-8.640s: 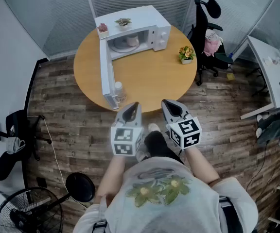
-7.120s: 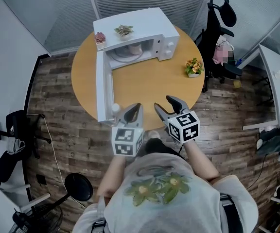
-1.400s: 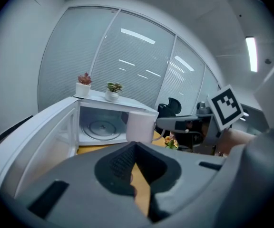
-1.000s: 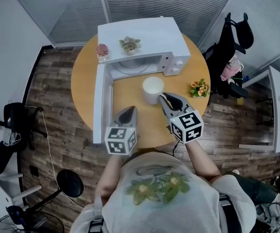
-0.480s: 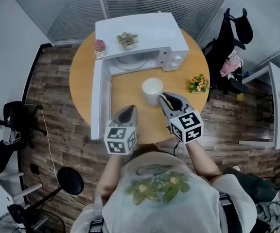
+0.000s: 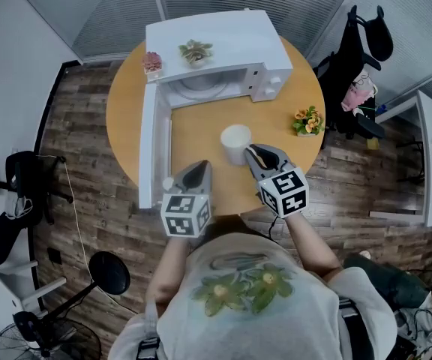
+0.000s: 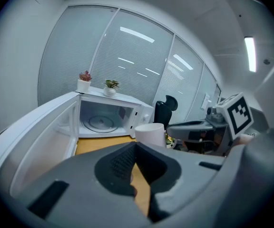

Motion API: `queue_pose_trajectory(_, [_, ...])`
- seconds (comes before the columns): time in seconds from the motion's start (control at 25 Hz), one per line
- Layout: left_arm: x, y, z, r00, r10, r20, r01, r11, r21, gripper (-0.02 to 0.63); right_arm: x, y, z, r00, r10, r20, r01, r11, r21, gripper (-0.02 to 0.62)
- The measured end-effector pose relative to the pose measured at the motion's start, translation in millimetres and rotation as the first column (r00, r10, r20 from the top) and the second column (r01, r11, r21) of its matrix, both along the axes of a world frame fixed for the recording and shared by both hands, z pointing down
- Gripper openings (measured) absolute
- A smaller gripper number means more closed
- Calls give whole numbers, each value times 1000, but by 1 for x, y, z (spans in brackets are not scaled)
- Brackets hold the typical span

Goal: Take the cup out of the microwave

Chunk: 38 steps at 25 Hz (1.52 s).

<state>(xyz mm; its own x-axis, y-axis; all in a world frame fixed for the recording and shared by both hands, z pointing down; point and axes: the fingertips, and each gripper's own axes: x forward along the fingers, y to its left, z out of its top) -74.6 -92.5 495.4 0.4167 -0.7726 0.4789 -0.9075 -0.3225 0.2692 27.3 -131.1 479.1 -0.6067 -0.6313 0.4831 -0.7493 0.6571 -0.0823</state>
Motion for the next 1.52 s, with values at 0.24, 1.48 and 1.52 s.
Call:
queue_pose_trajectory(0.24, [2, 6, 7, 1000, 8, 8, -8, 1000, -19, 2, 5, 5, 23, 1000, 8, -21, -9, 999, -46, 61])
queue_pose_trajectory(1.48, [16, 27, 52, 998, 53, 27, -49, 989, -138, 2, 35, 17, 138, 990, 84, -115, -108, 968, -227, 61])
queue_pose_trajectory(1.52, [16, 27, 53, 998, 53, 27, -49, 989, -141, 2, 37, 17, 140, 989, 86, -119, -111, 969, -221, 61])
